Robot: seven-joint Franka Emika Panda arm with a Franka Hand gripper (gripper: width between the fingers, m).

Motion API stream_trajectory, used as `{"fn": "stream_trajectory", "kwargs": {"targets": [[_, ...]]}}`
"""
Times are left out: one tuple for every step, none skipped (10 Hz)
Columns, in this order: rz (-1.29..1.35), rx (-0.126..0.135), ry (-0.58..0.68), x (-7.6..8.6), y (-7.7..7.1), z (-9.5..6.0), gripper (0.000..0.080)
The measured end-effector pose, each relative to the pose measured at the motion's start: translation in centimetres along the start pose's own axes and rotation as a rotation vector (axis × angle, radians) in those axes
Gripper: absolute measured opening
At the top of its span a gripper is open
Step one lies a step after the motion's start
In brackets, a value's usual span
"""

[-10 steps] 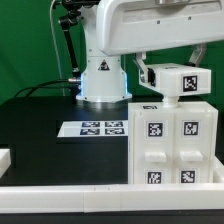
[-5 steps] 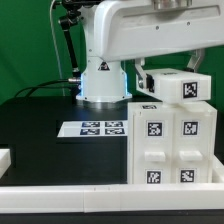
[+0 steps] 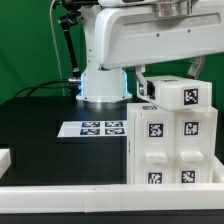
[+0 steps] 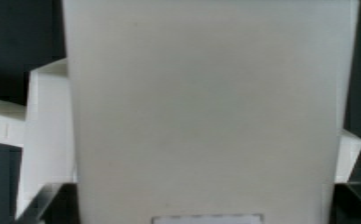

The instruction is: Assemble cabinet

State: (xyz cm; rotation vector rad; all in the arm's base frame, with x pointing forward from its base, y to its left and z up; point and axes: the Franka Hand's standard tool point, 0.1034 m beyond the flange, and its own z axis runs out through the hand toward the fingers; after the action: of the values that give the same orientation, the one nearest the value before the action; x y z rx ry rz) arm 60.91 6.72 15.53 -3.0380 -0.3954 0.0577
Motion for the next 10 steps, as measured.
{"fn": "stream_trajectory", "kwargs": {"targets": [[0.002, 0.0, 0.001, -0.01, 0.13, -0.08, 0.056], [0.002, 0.0, 0.0, -0.03, 0.15, -0.01, 0.056], [0.002, 0.0, 0.0, -0.03, 0.15, 0.02, 0.056], [0.002, 0.0, 0.0, -0.03, 0.14, 0.02, 0.056], [0.002, 0.0, 0.0, -0.03, 0.14, 0.02, 0.056], [0.002, 0.0, 0.0, -0.03, 0.14, 0.02, 0.056], [0.006, 0.0, 0.0, -0.03, 0.14, 0.02, 0.056], [0.024, 0.0, 0.0, -0.03, 0.13, 0.02, 0.056], [0.025, 0.0, 0.0, -0.02, 0.13, 0.02, 0.056], [0.093, 0.001, 0.0, -0.02, 0.08, 0.02, 0.056]]}}
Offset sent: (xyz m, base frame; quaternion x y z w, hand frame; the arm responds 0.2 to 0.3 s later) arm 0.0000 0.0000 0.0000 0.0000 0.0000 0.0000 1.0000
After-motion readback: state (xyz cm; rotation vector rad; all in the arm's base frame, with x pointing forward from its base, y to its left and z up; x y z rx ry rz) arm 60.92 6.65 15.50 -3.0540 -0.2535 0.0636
